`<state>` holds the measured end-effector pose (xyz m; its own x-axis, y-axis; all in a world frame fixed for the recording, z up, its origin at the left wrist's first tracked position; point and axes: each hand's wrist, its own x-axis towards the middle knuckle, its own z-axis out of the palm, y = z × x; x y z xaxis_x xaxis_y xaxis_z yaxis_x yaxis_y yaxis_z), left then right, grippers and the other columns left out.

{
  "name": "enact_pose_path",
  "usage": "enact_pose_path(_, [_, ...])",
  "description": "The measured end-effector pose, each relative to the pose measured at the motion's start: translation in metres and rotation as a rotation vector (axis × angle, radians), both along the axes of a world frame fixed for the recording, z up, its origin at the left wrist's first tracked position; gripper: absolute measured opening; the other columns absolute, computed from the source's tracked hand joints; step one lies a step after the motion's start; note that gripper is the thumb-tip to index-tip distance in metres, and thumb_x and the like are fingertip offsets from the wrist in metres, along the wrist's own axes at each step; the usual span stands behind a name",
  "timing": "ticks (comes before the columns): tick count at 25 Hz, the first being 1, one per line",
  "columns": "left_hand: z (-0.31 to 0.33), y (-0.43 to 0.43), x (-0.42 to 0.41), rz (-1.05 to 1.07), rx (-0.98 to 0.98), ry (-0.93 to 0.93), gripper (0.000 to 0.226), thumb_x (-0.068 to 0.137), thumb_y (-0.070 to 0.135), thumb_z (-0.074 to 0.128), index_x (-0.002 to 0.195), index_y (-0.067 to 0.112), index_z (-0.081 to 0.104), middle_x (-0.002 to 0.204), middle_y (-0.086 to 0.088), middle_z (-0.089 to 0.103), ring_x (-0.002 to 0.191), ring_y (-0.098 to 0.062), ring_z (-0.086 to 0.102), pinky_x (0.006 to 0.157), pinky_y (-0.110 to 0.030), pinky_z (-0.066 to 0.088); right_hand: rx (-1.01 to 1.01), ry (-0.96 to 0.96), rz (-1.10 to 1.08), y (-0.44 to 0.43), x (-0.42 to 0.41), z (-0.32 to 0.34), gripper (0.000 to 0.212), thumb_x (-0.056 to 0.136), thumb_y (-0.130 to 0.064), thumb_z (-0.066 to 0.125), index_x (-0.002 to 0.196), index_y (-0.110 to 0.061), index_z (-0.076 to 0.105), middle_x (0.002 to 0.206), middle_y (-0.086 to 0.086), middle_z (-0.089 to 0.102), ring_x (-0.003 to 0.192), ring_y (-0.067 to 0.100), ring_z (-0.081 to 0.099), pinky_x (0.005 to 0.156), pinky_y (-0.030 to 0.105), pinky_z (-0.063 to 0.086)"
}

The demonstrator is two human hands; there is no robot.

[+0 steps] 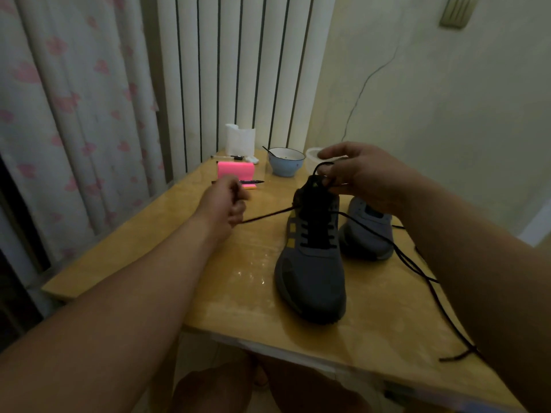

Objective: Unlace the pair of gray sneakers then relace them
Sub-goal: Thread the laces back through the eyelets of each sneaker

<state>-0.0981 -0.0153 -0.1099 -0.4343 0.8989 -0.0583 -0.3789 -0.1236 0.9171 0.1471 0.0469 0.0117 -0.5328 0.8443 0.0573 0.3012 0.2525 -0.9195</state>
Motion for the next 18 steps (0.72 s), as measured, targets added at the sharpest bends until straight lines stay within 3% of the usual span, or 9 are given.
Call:
enact_pose_path(2, [-0.002,-0.009,0.006,-0.168,-0.184,0.69,0.044,0.105,0.053,0.051,0.106,0.014,0.072,0.086,-0.005,0.074,0.064,-0.013,0.054,0.062,-0.029,0.044,0.143,-0.051,-0.032,0.001,-0.006,-0.004,0.022,0.1,-0.011,0.065,0.122,-0.015,0.067,0.112,0.009,0.07,0.099,0.021,0.071,0.088,0.035,0.061])
enact_pose_path(3, [-0.003,-0.013,0.007,-0.242,-0.251,0.849,0.05,0.101,0.063,0.053,0.101,0.018,0.077,0.092,-0.004,0.075,0.078,-0.015,0.062,0.076,-0.033,0.048,0.206,-0.079,-0.062,0.002,-0.007,-0.007,0.019,0.102,-0.013,0.063,0.12,-0.014,0.067,0.11,0.008,0.07,0.099,0.021,0.071,0.086,0.034,0.06])
enact_pose_path(4, [-0.003,-0.016,0.008,-0.263,-0.284,0.879,0.05,0.098,0.066,0.056,0.093,0.02,0.078,0.096,-0.001,0.073,0.09,-0.016,0.063,0.086,-0.036,0.048,0.247,-0.104,-0.097,0.003,-0.005,-0.01,0.015,0.103,-0.015,0.06,0.116,-0.013,0.067,0.107,0.008,0.071,0.097,0.022,0.07,0.082,0.033,0.059])
enact_pose_path(6, [-0.004,-0.022,0.006,-0.15,-0.257,0.735,0.034,0.098,0.056,0.063,0.091,0.024,0.073,0.1,0.005,0.066,0.099,-0.016,0.059,0.093,-0.038,0.044,0.282,-0.164,-0.157,0.006,0.001,-0.02,0.013,0.105,-0.016,0.055,0.108,-0.011,0.067,0.1,0.01,0.071,0.094,0.024,0.07,0.079,0.035,0.057])
enact_pose_path(8, [-0.012,-0.015,-0.005,0.101,-0.219,0.583,0.015,0.1,0.038,0.068,0.093,0.026,0.067,0.094,0.005,0.061,0.096,-0.019,0.056,0.084,-0.035,0.045,0.328,-0.271,-0.177,0.008,0.01,-0.033,0.014,0.104,-0.018,0.055,0.101,-0.011,0.067,0.094,0.009,0.072,0.09,0.025,0.07,0.08,0.04,0.057])
enact_pose_path(11, [-0.024,-0.009,-0.016,0.336,-0.327,0.967,0.023,0.095,0.013,0.065,0.077,0.013,0.051,0.086,-0.007,0.052,0.075,-0.022,0.048,0.059,-0.033,0.033,0.385,-0.453,-0.125,0.004,0.021,-0.043,0.009,0.098,-0.019,0.061,0.099,-0.013,0.068,0.093,0.005,0.071,0.09,0.021,0.067,0.075,0.035,0.054])
enact_pose_path(13, [-0.031,-0.01,-0.019,0.402,-0.36,1.173,0.007,0.096,0.008,0.059,0.089,0.008,0.056,0.107,-0.014,0.052,0.077,-0.02,0.045,0.067,-0.031,0.036,0.369,-0.519,-0.078,0.001,0.025,-0.045,0.007,0.096,-0.018,0.064,0.101,-0.014,0.067,0.096,0.004,0.069,0.092,0.019,0.065,0.077,0.032,0.052])
enact_pose_path(15, [-0.038,-0.011,-0.02,0.427,-0.373,1.251,0.014,0.099,0.006,0.054,0.112,0.004,0.06,0.123,-0.016,0.048,0.078,-0.017,0.043,0.074,-0.033,0.038,0.333,-0.541,-0.037,-0.003,0.029,-0.045,0.007,0.097,-0.019,0.066,0.102,-0.014,0.068,0.097,0.004,0.07,0.092,0.019,0.066,0.078,0.032,0.053])
enact_pose_path(18, [-0.041,-0.013,-0.018,0.445,-0.387,1.283,0.015,0.102,0.004,0.05,0.116,0.007,0.054,0.126,-0.014,0.044,0.073,-0.015,0.041,0.071,-0.035,0.037,0.301,-0.5,-0.019,-0.008,0.034,-0.048,0.011,0.103,-0.025,0.063,0.102,-0.016,0.069,0.096,0.005,0.072,0.09,0.019,0.069,0.074,0.03,0.051])
